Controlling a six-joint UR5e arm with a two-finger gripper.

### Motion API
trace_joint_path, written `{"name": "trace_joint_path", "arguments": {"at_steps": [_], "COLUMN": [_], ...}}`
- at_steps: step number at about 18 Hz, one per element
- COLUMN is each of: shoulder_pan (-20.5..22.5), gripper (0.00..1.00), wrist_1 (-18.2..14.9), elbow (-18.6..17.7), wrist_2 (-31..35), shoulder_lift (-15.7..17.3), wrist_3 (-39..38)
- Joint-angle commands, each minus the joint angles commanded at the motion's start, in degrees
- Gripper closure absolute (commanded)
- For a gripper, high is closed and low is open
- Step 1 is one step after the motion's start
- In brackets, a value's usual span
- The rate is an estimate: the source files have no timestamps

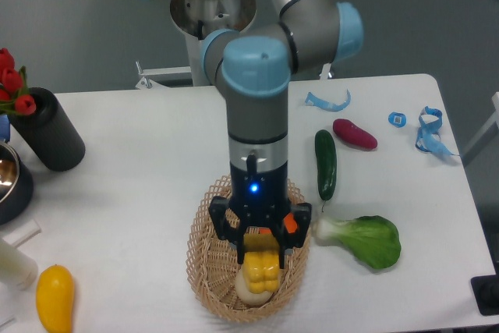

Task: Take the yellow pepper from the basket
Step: 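Lift the gripped yellow pepper up out of the basket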

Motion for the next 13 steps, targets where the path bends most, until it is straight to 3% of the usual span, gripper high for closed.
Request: {"name": "trace_joint_path", "arguments": {"at_steps": [4, 13], "shoulder_pan": [2.5, 2.5], "gripper": [0.79, 0.79], "wrist_1": [-0.9, -1.1], "elbow": [-1.2, -1.2], "wrist_2": [-1.5, -1.4], "shoulder_lift": [1.6, 1.6], "wrist_3": [7.9, 7.9]}}
